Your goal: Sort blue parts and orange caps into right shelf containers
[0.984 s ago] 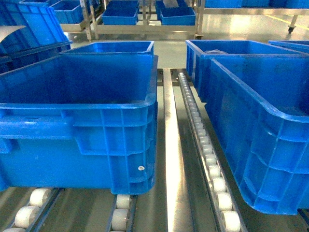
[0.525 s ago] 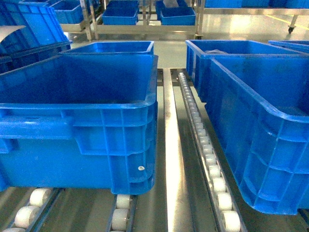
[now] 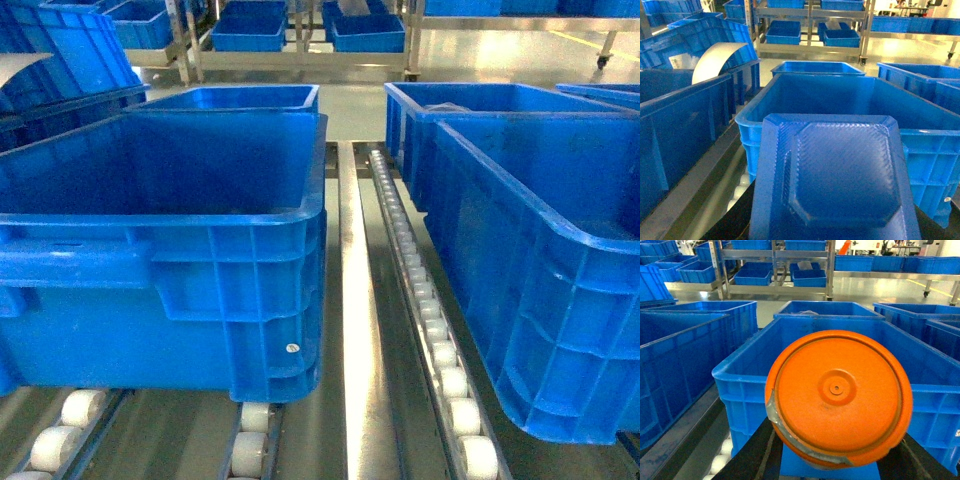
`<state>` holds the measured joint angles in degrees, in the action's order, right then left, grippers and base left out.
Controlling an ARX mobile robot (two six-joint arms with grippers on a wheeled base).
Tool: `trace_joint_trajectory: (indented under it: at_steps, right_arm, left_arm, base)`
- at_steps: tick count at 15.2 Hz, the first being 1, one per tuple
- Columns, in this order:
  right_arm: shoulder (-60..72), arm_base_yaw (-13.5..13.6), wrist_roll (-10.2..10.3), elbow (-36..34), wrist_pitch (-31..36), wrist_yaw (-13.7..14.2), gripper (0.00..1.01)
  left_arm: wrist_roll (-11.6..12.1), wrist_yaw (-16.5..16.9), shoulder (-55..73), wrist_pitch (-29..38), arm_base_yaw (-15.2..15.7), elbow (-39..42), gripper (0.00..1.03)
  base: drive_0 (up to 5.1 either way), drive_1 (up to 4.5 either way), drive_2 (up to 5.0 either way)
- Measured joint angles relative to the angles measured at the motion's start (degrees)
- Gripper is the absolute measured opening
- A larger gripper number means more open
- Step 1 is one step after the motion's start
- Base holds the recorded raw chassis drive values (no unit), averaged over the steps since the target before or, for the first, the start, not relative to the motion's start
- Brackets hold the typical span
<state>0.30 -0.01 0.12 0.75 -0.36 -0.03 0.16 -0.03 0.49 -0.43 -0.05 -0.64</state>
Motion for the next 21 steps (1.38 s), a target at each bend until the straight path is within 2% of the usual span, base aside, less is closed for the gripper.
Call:
trace_joint_trajectory:
  at_steps: [3, 4, 5, 6, 7, 8, 9, 10, 11, 12, 13, 14, 18, 19, 20, 21]
  right_arm:
    - [0.00, 0.00, 0.02, 0.00, 0.00, 0.00, 0.44]
    - [0.02, 0.04, 0.00, 0.00, 0.20, 0.28, 0.44]
    - [3.17, 6.21, -3.04, -0.02, 9.38, 13.70, 0.44]
    - [8.07, 12.81, -5.64, 0.13, 16.55, 24.17, 0.44]
    - [17.05, 14.93, -7.48, 0.90, 25.03, 31.43, 0.44]
    - [27.76, 13.44, -9.07, 3.89, 35.17, 32.13, 0.44]
    - [38.69, 10.60, -9.42, 9.57, 44.04, 28.92, 0.44]
    - [49.27, 7.58, -8.68, 16.24, 48.57, 25.62, 0.44]
    - [61.00, 5.05, -6.71, 23.21, 46.97, 22.16, 0.44]
    - [70.97, 4.09, -4.59, 28.24, 44.33, 20.50, 0.44]
    - [85.40, 4.07, -2.78, 37.22, 43.91, 20.52, 0.44]
    - [85.59, 4.11, -2.49, 37.92, 44.11, 20.90, 0.58]
    - [85.48, 4.20, -2.54, 37.94, 44.13, 21.18, 0.71]
    - [85.44, 4.59, -2.78, 37.94, 43.58, 22.32, 0.80]
    - [85.42, 4.63, -2.73, 37.97, 42.88, 22.27, 0.95]
    - [85.44, 4.63, -2.71, 37.97, 42.93, 22.27, 0.99]
  left_arm:
    - [0.00, 0.00, 0.00, 0.00, 0.00, 0.00, 0.42]
    - [0.28, -2.25, 0.35, 1.18, -0.85, 0.04, 0.42]
    - [0.79, -15.41, 4.63, 10.78, -7.96, -0.04, 0.42]
    - [1.64, -26.08, 10.97, 16.81, -13.94, -0.28, 0.42]
    - [2.38, -30.53, 20.44, 25.18, -13.97, -0.92, 0.42]
    - [2.93, -29.83, 31.30, 34.95, -10.82, -4.07, 0.42]
    - [2.82, -26.97, 42.88, 44.33, -8.61, -10.27, 0.42]
    - [2.54, -22.51, 56.11, 51.30, -8.52, -18.82, 0.42]
    - [1.92, -19.21, 67.21, 50.40, -8.87, -27.08, 0.42]
    - [0.48, -16.39, 77.96, 45.94, -9.31, -35.21, 0.42]
    - [-4.37, -14.23, 95.32, 35.80, -9.94, -51.52, 0.57]
    - [-5.20, -13.81, 95.32, 37.00, -10.08, -53.27, 0.69]
    - [-5.57, -13.33, 94.20, 37.86, -10.25, -53.22, 0.82]
    - [-5.75, -13.03, 93.81, 39.47, -10.29, -52.63, 0.91]
    - [-5.81, -13.07, 93.57, 40.46, -10.29, -50.99, 1.00]
    - [-5.97, -13.07, 93.64, 40.04, -10.29, -50.49, 0.98]
  base:
    - [0.0, 0.00, 0.0]
    - [0.0, 0.00, 0.0]
    - [0.0, 0.00, 0.0]
    - [0.0, 0.00, 0.0]
    - [0.0, 0.00, 0.0]
    - [0.0, 0.00, 0.0]
    - [0.0, 0.00, 0.0]
    - [0.0, 0.00, 0.0]
    - [0.0, 0.00, 0.0]
    - [0.0, 0.00, 0.0]
    - [0.0, 0.00, 0.0]
    - [0.0, 0.00, 0.0]
    - [0.0, 0.00, 0.0]
    - [0.0, 0.00, 0.0]
    - [0.0, 0.00, 0.0]
    - [0.0, 0.00, 0.0]
